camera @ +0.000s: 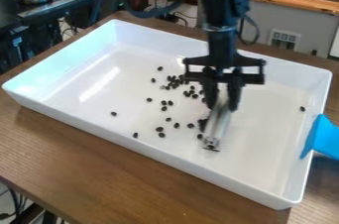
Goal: Sweep into pile
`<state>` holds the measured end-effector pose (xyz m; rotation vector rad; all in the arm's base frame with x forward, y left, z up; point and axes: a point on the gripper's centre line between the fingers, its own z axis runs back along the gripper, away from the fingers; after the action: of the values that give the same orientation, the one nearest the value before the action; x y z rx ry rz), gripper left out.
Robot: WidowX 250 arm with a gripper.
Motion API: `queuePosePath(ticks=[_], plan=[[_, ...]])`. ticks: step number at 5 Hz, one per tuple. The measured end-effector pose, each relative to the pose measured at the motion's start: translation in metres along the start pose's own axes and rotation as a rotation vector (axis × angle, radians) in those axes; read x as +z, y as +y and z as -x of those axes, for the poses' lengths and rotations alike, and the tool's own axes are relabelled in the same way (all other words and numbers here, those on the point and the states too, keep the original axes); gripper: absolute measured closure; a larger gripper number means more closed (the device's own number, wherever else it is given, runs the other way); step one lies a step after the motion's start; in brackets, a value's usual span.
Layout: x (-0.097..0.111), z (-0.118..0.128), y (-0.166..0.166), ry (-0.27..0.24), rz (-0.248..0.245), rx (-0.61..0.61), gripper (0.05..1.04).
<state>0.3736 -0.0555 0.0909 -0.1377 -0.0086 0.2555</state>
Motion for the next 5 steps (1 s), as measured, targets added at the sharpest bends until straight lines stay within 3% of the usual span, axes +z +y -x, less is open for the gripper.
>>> queuePosePath(ticks=[3, 5], plan=[[0.006, 0.009, 0.06, -0.042, -0.001, -0.002, 0.738], [0.016, 0.009, 0.13, 0.006, -0.009, 0.024, 0.741]])
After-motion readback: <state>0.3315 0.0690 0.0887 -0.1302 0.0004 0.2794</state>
